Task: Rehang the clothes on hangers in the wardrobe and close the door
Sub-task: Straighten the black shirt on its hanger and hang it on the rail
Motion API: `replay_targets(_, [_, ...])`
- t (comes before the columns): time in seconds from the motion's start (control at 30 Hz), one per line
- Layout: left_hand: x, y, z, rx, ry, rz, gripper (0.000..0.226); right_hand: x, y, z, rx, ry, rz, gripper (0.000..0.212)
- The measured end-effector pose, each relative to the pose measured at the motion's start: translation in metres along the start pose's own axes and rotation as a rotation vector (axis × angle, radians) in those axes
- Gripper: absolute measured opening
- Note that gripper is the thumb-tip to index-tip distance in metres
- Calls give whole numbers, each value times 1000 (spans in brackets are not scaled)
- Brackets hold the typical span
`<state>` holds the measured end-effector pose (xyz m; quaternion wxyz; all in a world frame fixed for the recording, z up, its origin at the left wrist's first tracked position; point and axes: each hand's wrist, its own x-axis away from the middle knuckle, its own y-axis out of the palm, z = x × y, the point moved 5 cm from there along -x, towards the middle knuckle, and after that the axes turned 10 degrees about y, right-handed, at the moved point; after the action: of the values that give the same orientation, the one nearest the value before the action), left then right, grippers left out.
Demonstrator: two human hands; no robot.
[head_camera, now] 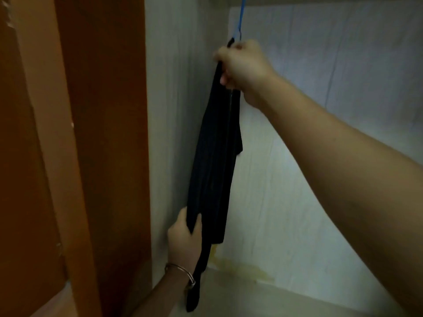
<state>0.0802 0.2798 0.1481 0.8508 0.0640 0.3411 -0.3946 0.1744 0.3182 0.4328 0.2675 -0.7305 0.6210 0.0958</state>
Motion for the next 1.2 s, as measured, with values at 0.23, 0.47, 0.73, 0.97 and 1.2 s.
replay_targets(0.23, [7,-11,4,2,17,77,23,1,-5,-3,-74,-91,32,33])
replay_targets(0.47, [37,-24,11,-96,-47,76,25,36,-12,11,-149,-166,-84,8])
replay_targets(0.73, [146,-46,-41,-347,-282,-104,16,152,23,229,65,218,-413,17])
replay_targets(0.97, [334,-128,-74,-471,-722,-216,28,349,53,393,388,551,-906,21])
replay_targets(1.2, [505,-223,-66,-492,-1182,-113,8,478,90,431,498,640,-1247,14])
